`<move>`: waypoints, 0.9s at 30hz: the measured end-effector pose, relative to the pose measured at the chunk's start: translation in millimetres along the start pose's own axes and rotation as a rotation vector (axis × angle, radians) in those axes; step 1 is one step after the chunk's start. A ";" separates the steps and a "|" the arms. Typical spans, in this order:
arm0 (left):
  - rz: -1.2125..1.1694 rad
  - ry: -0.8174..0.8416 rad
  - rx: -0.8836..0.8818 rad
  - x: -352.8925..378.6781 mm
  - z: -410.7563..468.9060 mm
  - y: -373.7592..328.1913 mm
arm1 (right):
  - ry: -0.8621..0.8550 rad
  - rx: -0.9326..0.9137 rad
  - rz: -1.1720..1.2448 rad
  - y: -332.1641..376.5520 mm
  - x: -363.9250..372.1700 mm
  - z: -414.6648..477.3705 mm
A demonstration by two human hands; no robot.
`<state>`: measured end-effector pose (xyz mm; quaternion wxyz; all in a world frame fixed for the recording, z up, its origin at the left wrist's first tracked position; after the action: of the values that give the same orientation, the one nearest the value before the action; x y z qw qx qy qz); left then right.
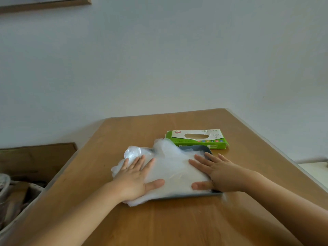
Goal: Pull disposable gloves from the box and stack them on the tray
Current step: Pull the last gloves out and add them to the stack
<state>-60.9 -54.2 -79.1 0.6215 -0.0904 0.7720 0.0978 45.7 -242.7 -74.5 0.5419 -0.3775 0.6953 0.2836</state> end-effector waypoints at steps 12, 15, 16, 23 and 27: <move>-1.369 -0.330 -0.431 -2.4 -37.8 69.0 | -0.396 0.321 1.037 -17.5 -10.9 -33.1; -1.303 -0.287 -0.378 0.9 -34.1 59.8 | -0.426 0.320 1.144 -16.0 -8.6 -35.1; -1.284 -0.285 -0.367 1.2 -33.6 58.2 | -0.429 0.319 1.168 -15.1 -8.3 -36.0; -1.290 -0.297 -0.336 4.9 -33.6 62.5 | -0.390 0.270 1.182 -12.7 -2.7 -28.5; -1.262 -0.320 -0.326 6.0 -40.6 73.4 | -0.345 0.149 1.191 7.1 -2.7 -16.7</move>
<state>-119.6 5.8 -73.7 0.6447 -0.6015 0.4450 -0.1568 31.1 -251.7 -67.8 0.4204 0.1650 0.7068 0.5445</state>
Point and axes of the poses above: each hand's wrist, its own z-axis towards the middle knuckle, its own x-axis out of the palm, y = z × x, the point moved 9 cm from there along z, towards the middle knuckle, and after that the axes turned 2 degrees about -y, right-handed, at the moved point
